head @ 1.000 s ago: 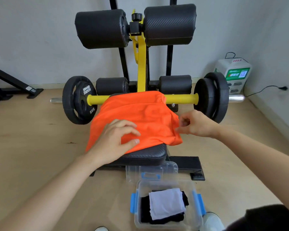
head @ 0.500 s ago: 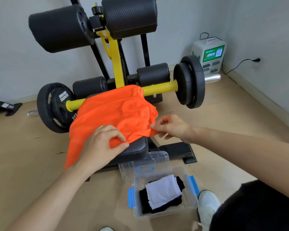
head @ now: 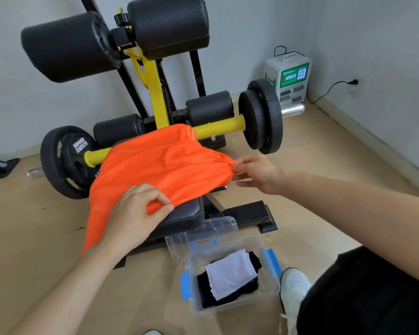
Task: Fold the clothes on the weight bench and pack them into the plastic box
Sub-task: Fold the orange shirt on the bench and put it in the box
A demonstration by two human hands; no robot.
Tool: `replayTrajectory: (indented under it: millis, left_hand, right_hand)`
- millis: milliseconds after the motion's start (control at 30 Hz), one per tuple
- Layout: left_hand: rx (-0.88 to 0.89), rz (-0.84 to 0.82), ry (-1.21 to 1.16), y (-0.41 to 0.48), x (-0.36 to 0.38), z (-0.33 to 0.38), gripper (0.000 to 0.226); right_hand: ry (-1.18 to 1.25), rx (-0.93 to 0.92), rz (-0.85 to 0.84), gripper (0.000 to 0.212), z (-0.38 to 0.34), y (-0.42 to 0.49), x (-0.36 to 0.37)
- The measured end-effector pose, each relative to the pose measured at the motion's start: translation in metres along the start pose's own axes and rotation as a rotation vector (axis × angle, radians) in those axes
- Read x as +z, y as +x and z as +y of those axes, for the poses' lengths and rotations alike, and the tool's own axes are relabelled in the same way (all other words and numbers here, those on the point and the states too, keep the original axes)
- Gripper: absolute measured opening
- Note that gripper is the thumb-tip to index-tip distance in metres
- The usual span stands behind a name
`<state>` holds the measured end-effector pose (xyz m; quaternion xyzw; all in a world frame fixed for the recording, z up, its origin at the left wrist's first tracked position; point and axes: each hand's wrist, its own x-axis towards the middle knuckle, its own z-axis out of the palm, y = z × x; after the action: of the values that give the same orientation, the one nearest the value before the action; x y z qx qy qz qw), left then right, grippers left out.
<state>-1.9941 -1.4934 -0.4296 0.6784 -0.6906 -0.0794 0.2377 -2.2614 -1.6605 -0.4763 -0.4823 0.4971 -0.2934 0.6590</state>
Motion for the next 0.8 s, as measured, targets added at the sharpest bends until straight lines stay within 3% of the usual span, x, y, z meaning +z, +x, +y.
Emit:
replayTrajectory:
  millis: [233, 400, 500, 600, 800]
  left_hand:
    - [-0.013, -0.001, -0.003, 0.0, -0.001, 0.002, 0.016]
    - [-0.015, 0.0, -0.011, 0.0, -0.001, 0.002, 0.017]
    - [-0.015, 0.0, -0.008, -0.001, -0.001, 0.003, 0.016]
    - [-0.014, -0.002, -0.012, -0.001, 0.0, 0.003, 0.016]
    - [-0.005, -0.003, -0.007, -0.003, 0.0, 0.002, 0.017]
  right_hand:
    - [0.181, 0.144, -0.232, 0.024, -0.007, -0.008, -0.012]
    - [0.33, 0.198, -0.302, 0.015, -0.011, -0.015, -0.007]
    - [0.289, 0.127, -0.254, 0.016, -0.005, -0.019, 0.001]
    - [0.283, 0.024, -0.1, 0.027, 0.003, -0.016, 0.003]
    - [0.294, -0.059, 0.02, 0.011, 0.0, -0.011, -0.019]
